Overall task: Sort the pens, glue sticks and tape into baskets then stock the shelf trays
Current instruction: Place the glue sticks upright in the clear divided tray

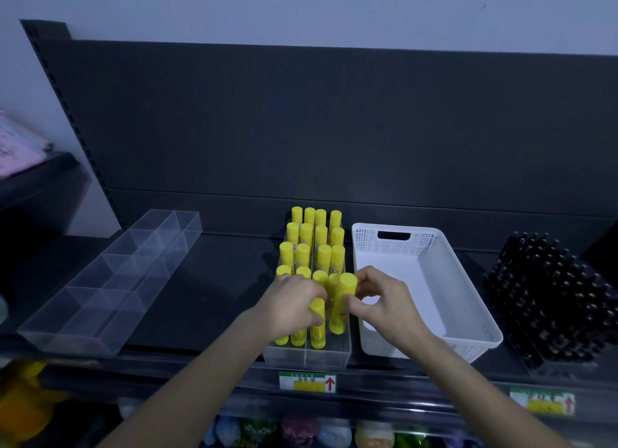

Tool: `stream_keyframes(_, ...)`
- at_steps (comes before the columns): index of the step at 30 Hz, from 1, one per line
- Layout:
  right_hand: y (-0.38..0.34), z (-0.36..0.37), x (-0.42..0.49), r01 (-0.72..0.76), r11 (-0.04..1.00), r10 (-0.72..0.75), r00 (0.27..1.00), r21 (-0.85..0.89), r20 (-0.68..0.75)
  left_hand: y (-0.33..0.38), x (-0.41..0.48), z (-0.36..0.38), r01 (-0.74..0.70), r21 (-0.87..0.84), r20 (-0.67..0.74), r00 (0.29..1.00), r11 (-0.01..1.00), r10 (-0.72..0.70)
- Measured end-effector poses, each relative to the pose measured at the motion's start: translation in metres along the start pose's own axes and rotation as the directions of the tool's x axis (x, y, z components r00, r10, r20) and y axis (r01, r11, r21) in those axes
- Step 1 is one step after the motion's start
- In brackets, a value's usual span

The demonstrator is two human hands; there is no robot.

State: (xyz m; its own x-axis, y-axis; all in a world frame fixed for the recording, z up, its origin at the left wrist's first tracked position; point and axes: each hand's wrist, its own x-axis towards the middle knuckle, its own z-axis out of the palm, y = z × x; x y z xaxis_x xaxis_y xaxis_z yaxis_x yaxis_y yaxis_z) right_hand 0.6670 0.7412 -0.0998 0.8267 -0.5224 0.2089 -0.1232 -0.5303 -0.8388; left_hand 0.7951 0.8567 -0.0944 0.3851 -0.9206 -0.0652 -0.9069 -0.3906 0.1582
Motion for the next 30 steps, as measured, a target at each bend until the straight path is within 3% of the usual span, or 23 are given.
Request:
stream_keyframes(4,0.009,0.008,-0.005,0.022,0.993,-0.014,0.998,-0.116,0.061,0.000,-0.001,0.001,-0.002,-0.006,-0.014,1.000,1.000,0.002)
stream_keyframes(11,0.017,0.015,-0.007,0.094,0.929,-0.047,0.990,-0.357,0.137,-0.001,-0.003,0.004,-0.009,-0.183,-0.083,0.997,0.983,-0.006)
stream_keyframes(25,0.019,0.017,-0.004,0.078,0.888,-0.006,0.987,-0.454,0.158,-0.008,-0.002,0.008,0.031,-0.315,-0.021,0.999,0.949,-0.039)
stream_keyframes(30,0.020,0.017,-0.006,0.106,0.879,-0.032,0.986,-0.466,0.164,-0.007,0.001,0.009,0.026,-0.285,-0.002,1.000,0.958,-0.027)
